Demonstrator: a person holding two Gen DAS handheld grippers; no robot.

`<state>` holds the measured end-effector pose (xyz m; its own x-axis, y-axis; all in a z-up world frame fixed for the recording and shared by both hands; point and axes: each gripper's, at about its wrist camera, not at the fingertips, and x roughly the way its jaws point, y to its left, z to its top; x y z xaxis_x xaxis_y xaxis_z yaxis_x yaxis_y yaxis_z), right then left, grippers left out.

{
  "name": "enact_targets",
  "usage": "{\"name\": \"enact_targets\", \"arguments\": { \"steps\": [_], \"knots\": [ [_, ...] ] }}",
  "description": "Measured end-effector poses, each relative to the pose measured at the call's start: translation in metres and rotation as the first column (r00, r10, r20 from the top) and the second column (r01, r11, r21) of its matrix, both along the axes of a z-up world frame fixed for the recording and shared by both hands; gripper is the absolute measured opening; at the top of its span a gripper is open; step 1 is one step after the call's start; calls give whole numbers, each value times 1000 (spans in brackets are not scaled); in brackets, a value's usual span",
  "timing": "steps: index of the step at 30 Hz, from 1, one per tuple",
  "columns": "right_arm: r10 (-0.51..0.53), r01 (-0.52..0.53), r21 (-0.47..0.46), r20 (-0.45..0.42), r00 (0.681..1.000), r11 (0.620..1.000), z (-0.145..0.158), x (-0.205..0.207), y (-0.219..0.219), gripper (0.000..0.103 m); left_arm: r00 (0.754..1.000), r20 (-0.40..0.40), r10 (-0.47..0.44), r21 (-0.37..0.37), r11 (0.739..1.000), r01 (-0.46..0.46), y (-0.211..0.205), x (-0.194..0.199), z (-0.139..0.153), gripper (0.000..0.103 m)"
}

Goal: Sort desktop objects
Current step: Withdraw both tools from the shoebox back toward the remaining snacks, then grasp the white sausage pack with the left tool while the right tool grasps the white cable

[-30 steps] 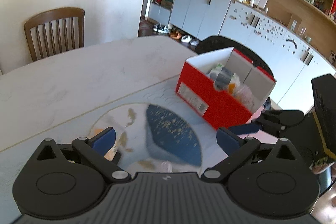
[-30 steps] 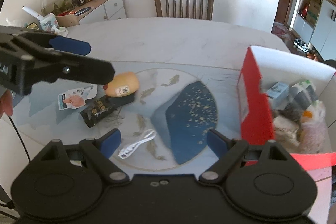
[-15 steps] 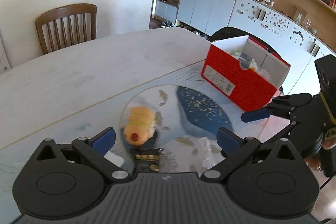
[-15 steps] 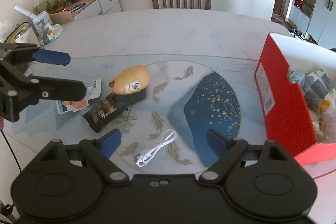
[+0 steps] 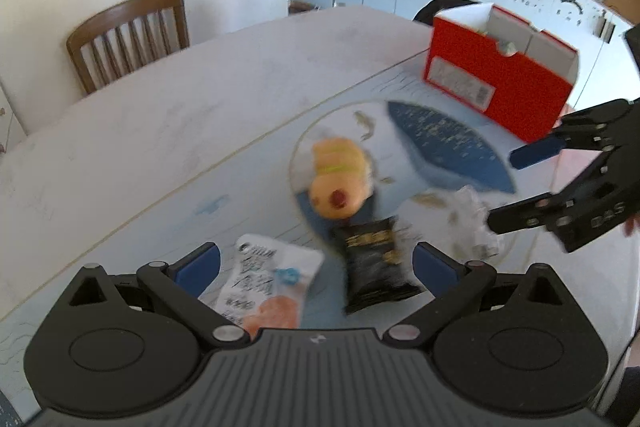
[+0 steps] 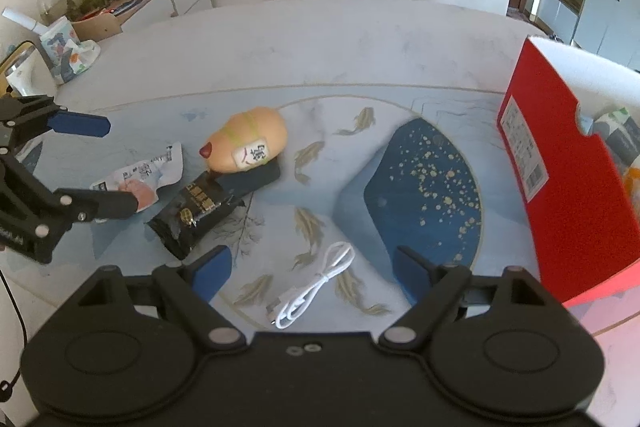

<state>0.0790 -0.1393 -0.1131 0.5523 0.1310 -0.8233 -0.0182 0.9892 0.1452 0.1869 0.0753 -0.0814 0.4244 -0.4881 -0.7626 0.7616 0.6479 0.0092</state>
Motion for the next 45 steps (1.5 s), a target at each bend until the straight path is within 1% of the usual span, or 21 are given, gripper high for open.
{"name": "enact_targets", "arguments": {
  "steps": [2,7,11,14,17,22,23,26,28,30,32,34,36,38,39,40,41,42,43,45],
  "knots": [
    [-14,14,13,-9,1000,1000,-2,1,0,87,1000,-13,6,-5,1000,-6,5,9,-6,103],
    [-56,57,31,-31,998,998,-10,3,-1,87,1000,-13,3,6,1000,-3,11,24,-18,103],
    [-84,84,19,-44,996,996,-16,5,1,85,1000,-24,11,22,1000,-10,14,33,-27,103],
    [-97,98,14,-59,994,995,-21,7,2,84,999,-51,5,30,1000,-4,14,39,-34,103],
    [-105,105,-6,-71,992,994,-25,9,5,80,999,-38,-8,57,998,10,11,40,-40,103],
    [-117,115,-34,-89,989,993,-28,12,10,72,998,-54,-21,70,997,25,8,40,-48,102],
    [-117,113,-39,-93,989,993,-29,12,11,69,998,-54,-22,72,997,26,8,40,-49,102],
    [-112,108,-48,-100,989,993,-31,12,13,68,998,-61,-20,71,997,24,11,37,-54,102],
    [-114,109,-52,-107,988,993,-33,12,13,61,999,-52,-17,73,997,21,11,35,-54,101],
    [-114,109,-58,-104,988,992,-32,12,13,60,998,-54,-13,61,998,16,11,34,-53,100],
    [-111,104,-70,-105,988,992,-32,13,14,58,999,-35,-11,76,997,13,9,32,-52,93],
    [-109,100,-83,-106,988,992,-32,14,15,54,999,-31,-11,77,997,13,9,31,-52,90],
    [-108,99,-84,-105,989,991,-31,13,15,47,1000,-30,-4,76,997,6,10,30,-51,86],
    [-112,103,-87,-106,988,991,-30,13,13,41,1000,-25,7,69,998,-5,11,30,-49,76],
    [-112,103,-89,-107,988,991,-30,12,13,38,1000,-22,12,67,998,-10,12,29,-49,73],
    [-113,104,-91,-108,988,990,-30,12,13,37,1000,-20,17,64,998,-16,13,29,-48,67],
    [-115,104,-97,-108,987,990,-30,11,13,32,1000,-18,23,61,998,-22,14,29,-47,62],
    [-114,104,-100,-108,988,990,-29,11,13,28,999,-18,27,60,998,-26,15,30,-47,62],
    [-115,104,-100,-107,988,990,-29,10,13,27,999,-18,27,58,998,-26,16,30,-47,62],
    [-121,111,-98,-108,987,989,-29,9,11,19,1000,-11,28,59,998,-27,15,29,-47,61]
  ]
}}
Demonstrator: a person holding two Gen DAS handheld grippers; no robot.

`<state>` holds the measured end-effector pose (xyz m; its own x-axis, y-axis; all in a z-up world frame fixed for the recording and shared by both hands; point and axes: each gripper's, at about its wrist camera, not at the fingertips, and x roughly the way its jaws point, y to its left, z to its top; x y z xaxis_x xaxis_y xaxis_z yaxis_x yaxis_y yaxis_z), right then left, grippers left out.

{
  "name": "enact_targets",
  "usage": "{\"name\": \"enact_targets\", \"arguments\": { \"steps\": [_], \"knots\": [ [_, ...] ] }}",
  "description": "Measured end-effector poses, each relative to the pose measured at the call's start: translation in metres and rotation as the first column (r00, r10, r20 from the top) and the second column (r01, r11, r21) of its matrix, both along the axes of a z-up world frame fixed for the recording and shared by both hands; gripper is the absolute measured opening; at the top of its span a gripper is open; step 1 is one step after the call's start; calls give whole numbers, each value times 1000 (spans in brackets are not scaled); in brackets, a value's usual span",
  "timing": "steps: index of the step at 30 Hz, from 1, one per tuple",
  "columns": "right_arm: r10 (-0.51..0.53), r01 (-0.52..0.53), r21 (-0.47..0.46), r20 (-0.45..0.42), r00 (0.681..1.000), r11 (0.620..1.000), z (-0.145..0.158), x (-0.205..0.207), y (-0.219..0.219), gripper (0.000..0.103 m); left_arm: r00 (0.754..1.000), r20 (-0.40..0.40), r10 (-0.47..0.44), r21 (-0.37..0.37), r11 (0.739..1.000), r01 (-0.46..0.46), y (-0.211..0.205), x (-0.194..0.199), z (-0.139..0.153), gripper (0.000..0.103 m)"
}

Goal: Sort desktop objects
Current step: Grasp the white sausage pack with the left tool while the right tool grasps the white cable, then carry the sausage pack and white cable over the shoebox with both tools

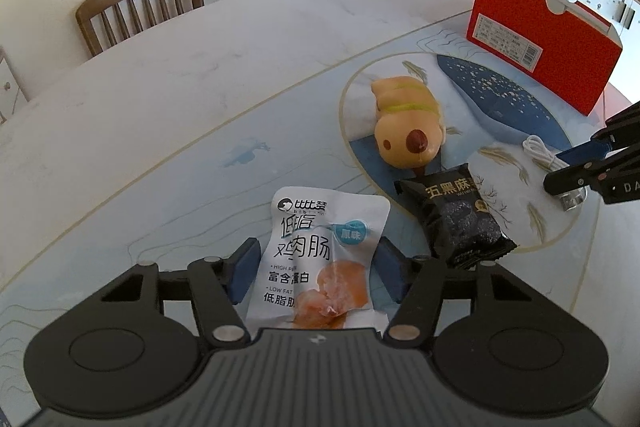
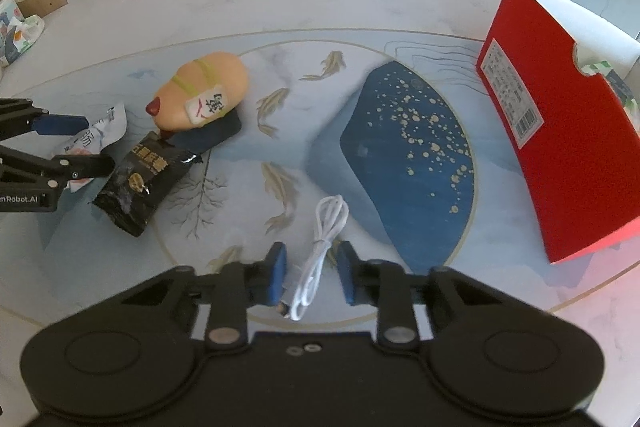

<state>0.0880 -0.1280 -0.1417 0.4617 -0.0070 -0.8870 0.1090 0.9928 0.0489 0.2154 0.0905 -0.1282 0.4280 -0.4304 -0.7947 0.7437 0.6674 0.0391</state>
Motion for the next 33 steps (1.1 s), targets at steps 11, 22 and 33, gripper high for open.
{"name": "enact_targets", "arguments": {
  "steps": [11,22,33],
  "knots": [
    [-21,21,7,14,1000,1000,6,-6,-8,15,999,0,33,-11,999,-33,2,1,4,58],
    [-27,26,21,48,998,999,27,-15,-18,15,998,0,61,-41,997,-61,9,-4,24,58],
    [-36,33,34,98,995,999,56,-24,-39,15,997,-1,77,-86,993,-77,6,-23,57,58]
  ]
}}
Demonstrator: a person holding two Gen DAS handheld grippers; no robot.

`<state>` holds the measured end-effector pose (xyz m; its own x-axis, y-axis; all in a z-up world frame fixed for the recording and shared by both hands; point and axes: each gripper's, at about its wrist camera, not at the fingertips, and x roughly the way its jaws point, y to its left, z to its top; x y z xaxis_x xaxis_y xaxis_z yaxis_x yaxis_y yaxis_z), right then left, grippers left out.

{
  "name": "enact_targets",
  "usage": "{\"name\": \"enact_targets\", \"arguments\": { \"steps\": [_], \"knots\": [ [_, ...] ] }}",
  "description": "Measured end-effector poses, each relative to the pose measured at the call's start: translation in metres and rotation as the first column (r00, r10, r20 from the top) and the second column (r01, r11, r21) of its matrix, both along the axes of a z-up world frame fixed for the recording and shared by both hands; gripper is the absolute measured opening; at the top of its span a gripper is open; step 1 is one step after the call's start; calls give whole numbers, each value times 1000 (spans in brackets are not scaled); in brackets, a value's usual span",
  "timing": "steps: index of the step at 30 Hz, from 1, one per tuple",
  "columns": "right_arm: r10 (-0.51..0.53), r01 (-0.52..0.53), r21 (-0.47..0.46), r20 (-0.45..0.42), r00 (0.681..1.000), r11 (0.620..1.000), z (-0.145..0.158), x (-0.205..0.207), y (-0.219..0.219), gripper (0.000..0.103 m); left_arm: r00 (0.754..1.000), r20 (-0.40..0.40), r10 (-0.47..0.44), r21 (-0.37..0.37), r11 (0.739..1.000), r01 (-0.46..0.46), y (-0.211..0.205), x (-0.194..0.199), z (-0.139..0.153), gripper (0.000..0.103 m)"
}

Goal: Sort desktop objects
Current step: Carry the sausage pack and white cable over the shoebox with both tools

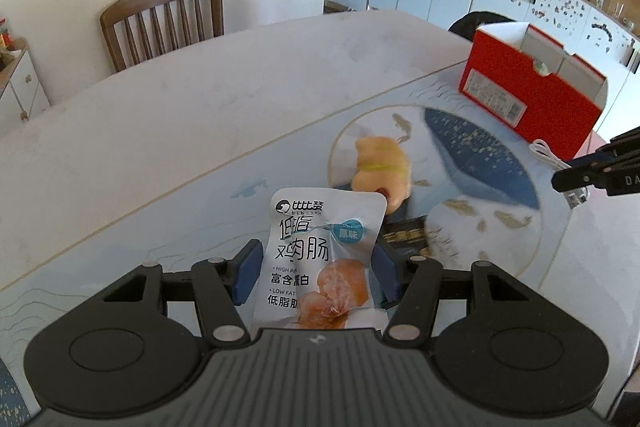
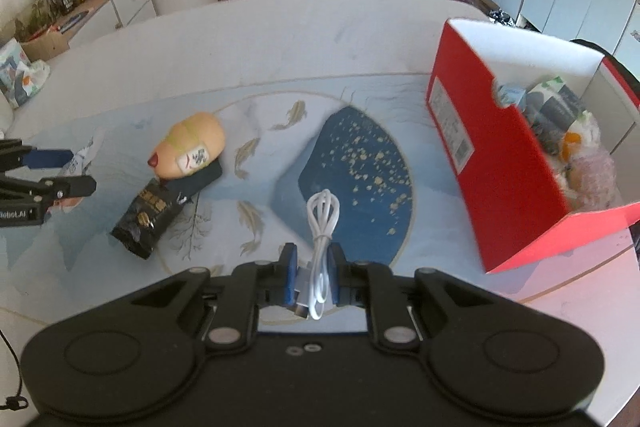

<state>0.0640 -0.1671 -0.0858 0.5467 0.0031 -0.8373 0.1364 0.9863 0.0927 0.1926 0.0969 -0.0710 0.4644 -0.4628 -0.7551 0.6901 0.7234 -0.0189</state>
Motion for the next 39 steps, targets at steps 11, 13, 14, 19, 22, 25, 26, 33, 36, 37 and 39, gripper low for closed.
{"name": "enact_targets", "arguments": {
  "steps": [11,13,14,19,22,25,26,33,36,37,39],
  "knots": [
    [-2,1,29,46,999,1000,27,-7,-34,15,1000,15,-26,-34,999,26,-23,-26,35,58],
    [2,-4,38,52,999,999,30,-8,-41,15,1000,16,-27,-32,999,28,-29,-30,39,58],
    [5,-7,46,55,998,999,32,-9,-45,15,999,16,-28,-32,999,29,-32,-31,41,58],
    [28,-32,53,71,997,998,39,-12,-64,15,999,17,-32,-29,999,33,-53,-40,51,58],
    [38,-43,57,84,996,997,43,-14,-79,15,999,23,-38,-31,999,39,-69,-45,57,58],
    [45,-50,57,94,995,997,46,-14,-96,15,998,31,-48,-31,998,49,-89,-49,62,58],
    [45,-51,55,98,994,997,47,-14,-101,15,998,34,-51,-30,998,52,-96,-50,63,58],
    [46,-53,54,116,992,997,51,-13,-146,15,995,49,-82,-37,996,84,-151,-52,71,58],
    [42,-49,53,123,992,997,52,-13,-163,15,994,54,-99,-37,994,101,-176,-53,72,58],
    [40,-47,53,124,991,997,52,-14,-170,15,992,57,-108,-36,993,111,-186,-54,74,58],
    [36,-43,51,126,991,998,52,-15,-183,15,990,64,-122,-34,992,124,-202,-55,75,58]
  ]
}}
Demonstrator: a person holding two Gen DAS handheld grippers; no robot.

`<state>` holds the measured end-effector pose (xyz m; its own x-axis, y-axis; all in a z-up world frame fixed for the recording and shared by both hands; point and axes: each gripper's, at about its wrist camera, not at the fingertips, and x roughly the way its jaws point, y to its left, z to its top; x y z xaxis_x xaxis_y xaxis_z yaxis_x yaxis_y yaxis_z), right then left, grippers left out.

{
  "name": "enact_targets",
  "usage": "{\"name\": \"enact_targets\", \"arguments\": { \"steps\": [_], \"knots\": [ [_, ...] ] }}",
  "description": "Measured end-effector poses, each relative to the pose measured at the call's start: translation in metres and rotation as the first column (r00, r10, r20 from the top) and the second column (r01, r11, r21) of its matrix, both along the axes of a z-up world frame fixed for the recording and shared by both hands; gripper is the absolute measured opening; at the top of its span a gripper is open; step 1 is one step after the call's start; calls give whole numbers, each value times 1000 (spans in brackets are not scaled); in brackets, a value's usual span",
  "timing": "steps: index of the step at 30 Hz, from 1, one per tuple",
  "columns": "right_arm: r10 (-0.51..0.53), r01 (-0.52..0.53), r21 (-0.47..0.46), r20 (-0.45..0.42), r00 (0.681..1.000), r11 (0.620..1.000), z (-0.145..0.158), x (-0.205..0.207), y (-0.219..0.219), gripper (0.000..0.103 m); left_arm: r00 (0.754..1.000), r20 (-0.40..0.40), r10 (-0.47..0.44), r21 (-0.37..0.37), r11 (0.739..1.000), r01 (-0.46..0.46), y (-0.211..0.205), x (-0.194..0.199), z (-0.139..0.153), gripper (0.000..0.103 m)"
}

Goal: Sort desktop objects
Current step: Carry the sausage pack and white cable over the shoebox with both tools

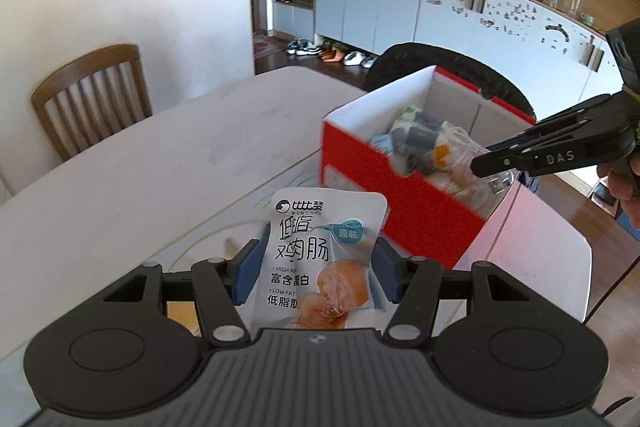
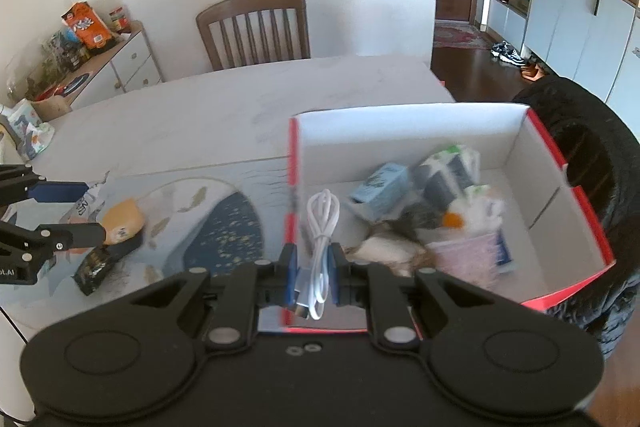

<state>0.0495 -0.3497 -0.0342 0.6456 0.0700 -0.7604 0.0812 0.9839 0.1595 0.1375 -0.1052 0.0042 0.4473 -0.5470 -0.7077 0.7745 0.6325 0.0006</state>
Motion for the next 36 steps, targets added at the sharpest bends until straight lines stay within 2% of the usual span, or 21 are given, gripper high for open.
{"name": "enact_targets", "arguments": {
  "steps": [11,16,27,36],
  "knots": [
    [-50,50,-14,-6,999,999,-7,-4,-68,15,995,24,-96,20,995,96,-103,-5,5,58],
    [-65,65,-23,-12,998,998,-13,-4,-92,15,992,15,-126,45,991,125,-147,-3,-2,58],
    [-88,87,-31,-38,995,996,-33,1,-125,15,984,30,-176,147,974,170,-217,2,-22,58],
    [-99,96,-42,-81,992,994,-54,11,-139,15,987,9,-162,246,957,155,-253,21,-47,58]
  ]
}}
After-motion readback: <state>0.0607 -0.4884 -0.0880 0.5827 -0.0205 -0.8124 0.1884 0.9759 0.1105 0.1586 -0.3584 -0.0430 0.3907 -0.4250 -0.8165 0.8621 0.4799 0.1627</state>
